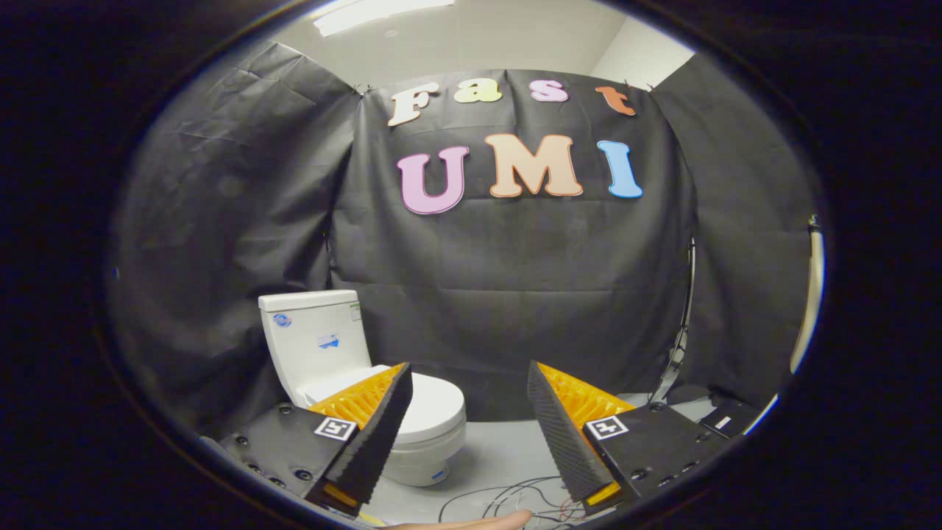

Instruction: Open the toilet lid.

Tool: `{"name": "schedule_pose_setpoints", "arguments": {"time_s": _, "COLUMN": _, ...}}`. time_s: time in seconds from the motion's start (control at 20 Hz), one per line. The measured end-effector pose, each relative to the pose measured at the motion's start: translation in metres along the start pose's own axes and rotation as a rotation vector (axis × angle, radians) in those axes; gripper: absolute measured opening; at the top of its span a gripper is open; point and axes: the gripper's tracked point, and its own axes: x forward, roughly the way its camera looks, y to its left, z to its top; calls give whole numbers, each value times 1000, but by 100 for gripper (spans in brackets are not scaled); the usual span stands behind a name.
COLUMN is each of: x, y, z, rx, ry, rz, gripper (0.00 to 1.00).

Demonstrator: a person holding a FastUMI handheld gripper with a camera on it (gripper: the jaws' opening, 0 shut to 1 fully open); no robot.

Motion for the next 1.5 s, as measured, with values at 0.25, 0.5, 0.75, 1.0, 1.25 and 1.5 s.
{"name": "schedule_pose_setpoints", "arguments": {"time_s": 0.25, "x": 21, "y": 3, "z": 0, "rx": -5, "ry": -9, "rz": 3, "gripper": 97}}
{"name": "schedule_pose_setpoints", "arguments": {"time_s": 0.5, "x": 88, "y": 54, "z": 33, "rx": -48, "ry": -139, "rz": 103, "gripper": 98}}
{"name": "schedule_pose_setpoints", "arguments": {"time_s": 0.75, "x": 93, "y": 92, "z": -33, "rx": 24, "ry": -57, "rz": 122, "gripper": 99}}
{"name": "schedule_pose_setpoints", "arguments": {"time_s": 1.0, "x": 81, "y": 97, "z": -60, "rx": 73, "ry": -7, "rz": 75, "gripper": 98}}
{"name": "schedule_pose_setpoints", "arguments": {"time_s": 1.25, "x": 83, "y": 112, "z": -71, "rx": 88, "ry": 10, "rz": 75, "gripper": 98}}
{"name": "schedule_pose_setpoints", "arguments": {"time_s": 1.5, "x": 87, "y": 116, "z": -74, "rx": 106, "ry": 5, "rz": 65, "gripper": 98}}
